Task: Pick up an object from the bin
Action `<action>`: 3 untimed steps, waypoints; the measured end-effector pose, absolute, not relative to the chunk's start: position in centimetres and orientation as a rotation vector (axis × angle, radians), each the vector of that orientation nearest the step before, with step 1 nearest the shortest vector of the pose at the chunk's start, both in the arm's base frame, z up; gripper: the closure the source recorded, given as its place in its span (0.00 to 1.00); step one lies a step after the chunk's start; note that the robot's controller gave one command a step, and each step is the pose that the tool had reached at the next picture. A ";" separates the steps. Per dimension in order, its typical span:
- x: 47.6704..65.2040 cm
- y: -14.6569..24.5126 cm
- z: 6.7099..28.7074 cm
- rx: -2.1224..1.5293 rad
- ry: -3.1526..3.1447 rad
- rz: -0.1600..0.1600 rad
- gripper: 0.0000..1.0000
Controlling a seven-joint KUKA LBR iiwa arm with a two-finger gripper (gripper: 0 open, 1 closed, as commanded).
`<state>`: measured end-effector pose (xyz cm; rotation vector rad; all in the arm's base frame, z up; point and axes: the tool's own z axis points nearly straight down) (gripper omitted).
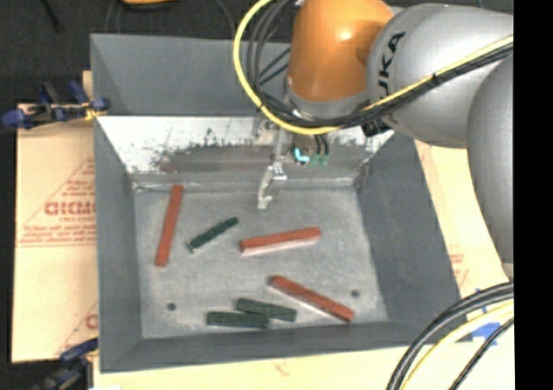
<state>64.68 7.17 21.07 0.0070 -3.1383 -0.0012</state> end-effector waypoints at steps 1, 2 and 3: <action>64.8 7.2 21.6 0.006 -3.146 -0.002 0.00; 63.8 6.8 16.5 -0.020 -3.152 -0.003 0.00; 65.6 6.0 8.0 -0.043 -3.145 -0.007 1.00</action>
Offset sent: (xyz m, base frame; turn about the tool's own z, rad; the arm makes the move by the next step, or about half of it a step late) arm -0.0317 -0.0086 -0.1407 0.0508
